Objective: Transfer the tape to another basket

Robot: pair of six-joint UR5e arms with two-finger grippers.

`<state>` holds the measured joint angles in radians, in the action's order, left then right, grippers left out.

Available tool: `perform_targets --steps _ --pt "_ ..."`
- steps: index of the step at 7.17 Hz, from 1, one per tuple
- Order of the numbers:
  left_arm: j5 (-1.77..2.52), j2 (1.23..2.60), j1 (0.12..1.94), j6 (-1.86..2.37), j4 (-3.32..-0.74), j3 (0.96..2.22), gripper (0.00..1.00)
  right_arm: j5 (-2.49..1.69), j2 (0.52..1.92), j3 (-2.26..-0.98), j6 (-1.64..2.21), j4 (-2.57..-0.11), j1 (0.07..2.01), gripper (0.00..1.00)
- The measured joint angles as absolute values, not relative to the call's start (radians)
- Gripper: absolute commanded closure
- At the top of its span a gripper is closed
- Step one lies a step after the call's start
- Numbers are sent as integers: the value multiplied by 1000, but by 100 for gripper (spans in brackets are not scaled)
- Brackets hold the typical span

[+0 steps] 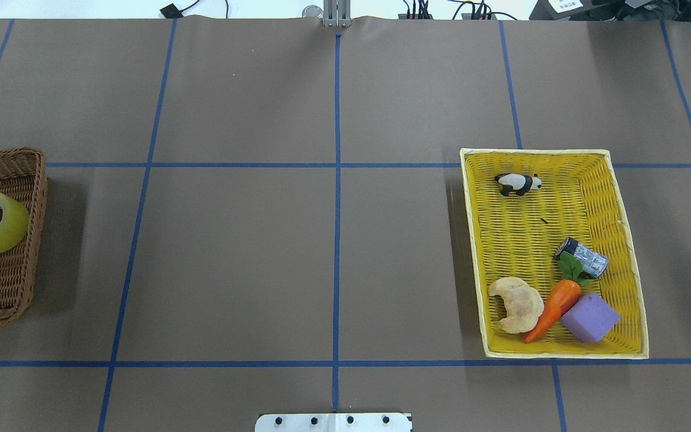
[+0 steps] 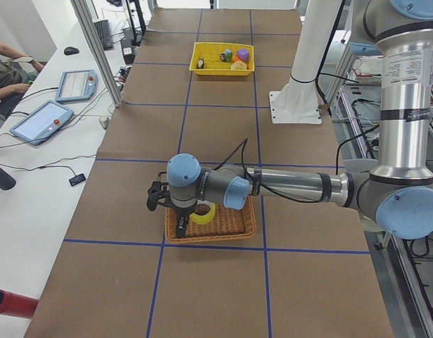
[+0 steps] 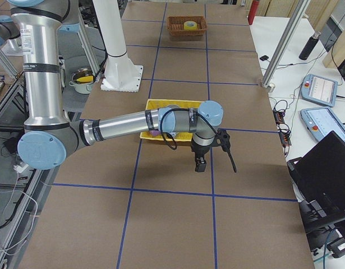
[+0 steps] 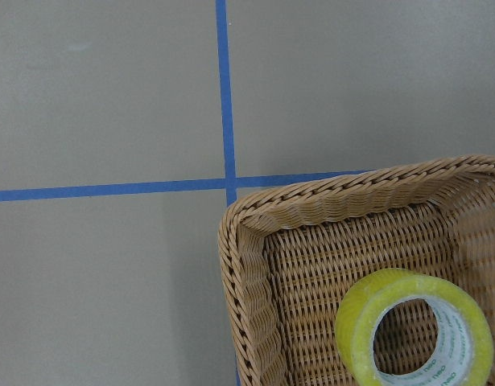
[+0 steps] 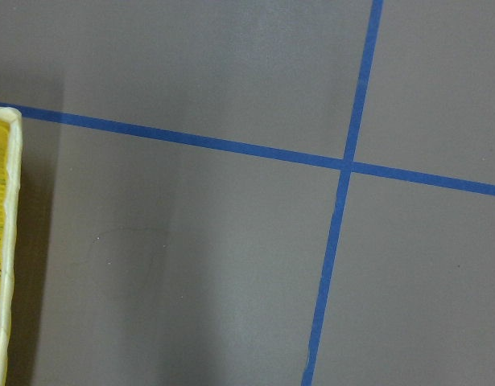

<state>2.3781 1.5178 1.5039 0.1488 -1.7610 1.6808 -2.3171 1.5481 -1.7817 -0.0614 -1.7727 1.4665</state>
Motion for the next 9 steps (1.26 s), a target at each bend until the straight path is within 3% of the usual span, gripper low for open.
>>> perform_targets --steps 9 --pt "2383 1534 1500 149 -1762 1681 2 -2318 1545 -1767 -61 -1773 1467 0"
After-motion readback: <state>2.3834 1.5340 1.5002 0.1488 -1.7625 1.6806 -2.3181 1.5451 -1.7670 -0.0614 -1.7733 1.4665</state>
